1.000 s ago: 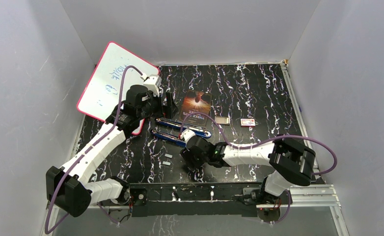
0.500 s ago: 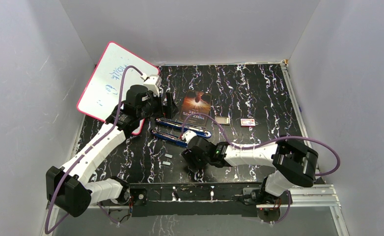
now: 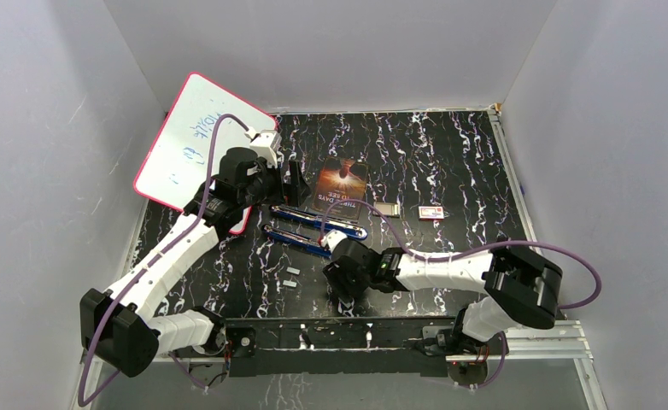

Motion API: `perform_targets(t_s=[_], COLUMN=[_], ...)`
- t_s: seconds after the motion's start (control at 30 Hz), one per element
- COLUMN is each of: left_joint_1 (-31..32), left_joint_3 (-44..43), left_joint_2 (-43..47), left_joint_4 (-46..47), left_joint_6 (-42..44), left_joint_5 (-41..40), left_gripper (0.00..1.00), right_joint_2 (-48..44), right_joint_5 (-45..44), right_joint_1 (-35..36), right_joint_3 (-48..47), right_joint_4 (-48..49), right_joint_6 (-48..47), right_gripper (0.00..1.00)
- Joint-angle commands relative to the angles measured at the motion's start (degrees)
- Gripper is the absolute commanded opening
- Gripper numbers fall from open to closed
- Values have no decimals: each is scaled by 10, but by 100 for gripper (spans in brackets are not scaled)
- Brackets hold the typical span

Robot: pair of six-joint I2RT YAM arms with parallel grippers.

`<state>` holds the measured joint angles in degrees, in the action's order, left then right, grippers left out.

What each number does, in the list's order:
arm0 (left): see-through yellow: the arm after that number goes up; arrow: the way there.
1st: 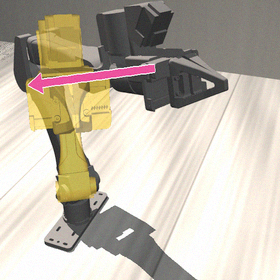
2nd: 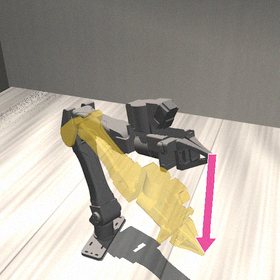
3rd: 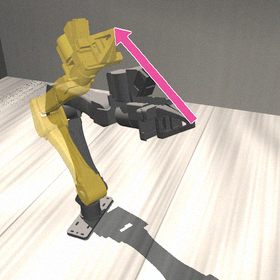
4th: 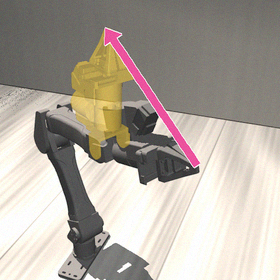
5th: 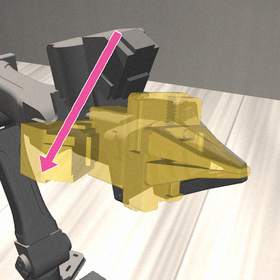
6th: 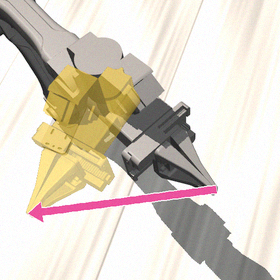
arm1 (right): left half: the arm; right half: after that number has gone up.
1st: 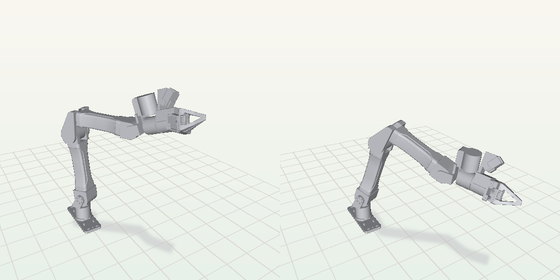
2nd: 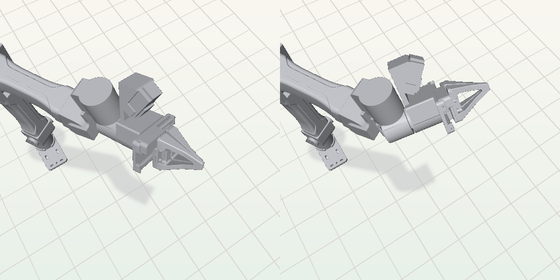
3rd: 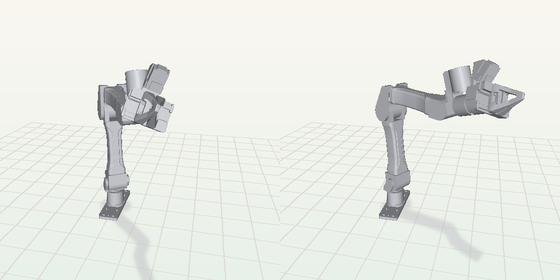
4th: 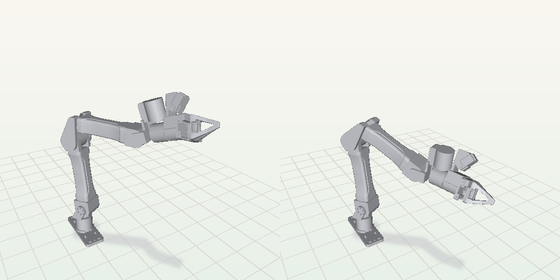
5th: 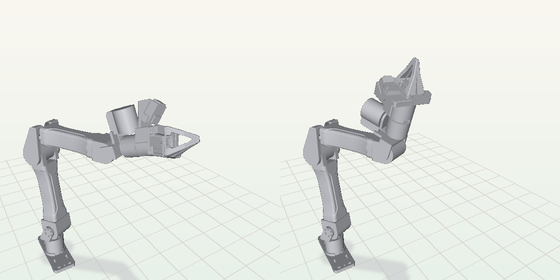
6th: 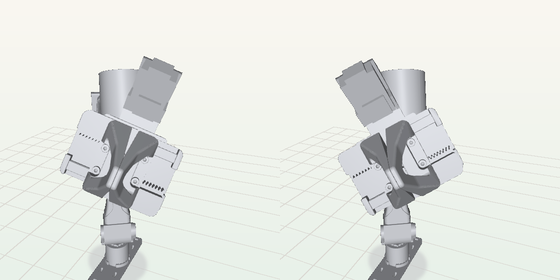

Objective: Load the staples into the stapler

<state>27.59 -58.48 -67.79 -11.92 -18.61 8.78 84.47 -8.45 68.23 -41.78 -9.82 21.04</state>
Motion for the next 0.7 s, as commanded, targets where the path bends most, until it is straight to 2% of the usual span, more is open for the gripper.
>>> perform_targets(t_s=[0.0,0.27,0.67], left_joint_1=[-2,-2,-2], left_joint_3=[2,5,8], left_joint_2=[5,5,-5], left_joint_4=[16,20,31], left_joint_6=[0,-2,-7], left_joint_5=[14,16,27], left_gripper=[98,98,99], right_joint_2=[-22,-68,-123], right_joint_5=[3,3,26], right_joint_1=[-1,-1,-1], right_joint_3=[10,23,35], right_joint_4=[-49,-58,-99], right_joint_6=[7,8,13], right_gripper=[59,56,57])
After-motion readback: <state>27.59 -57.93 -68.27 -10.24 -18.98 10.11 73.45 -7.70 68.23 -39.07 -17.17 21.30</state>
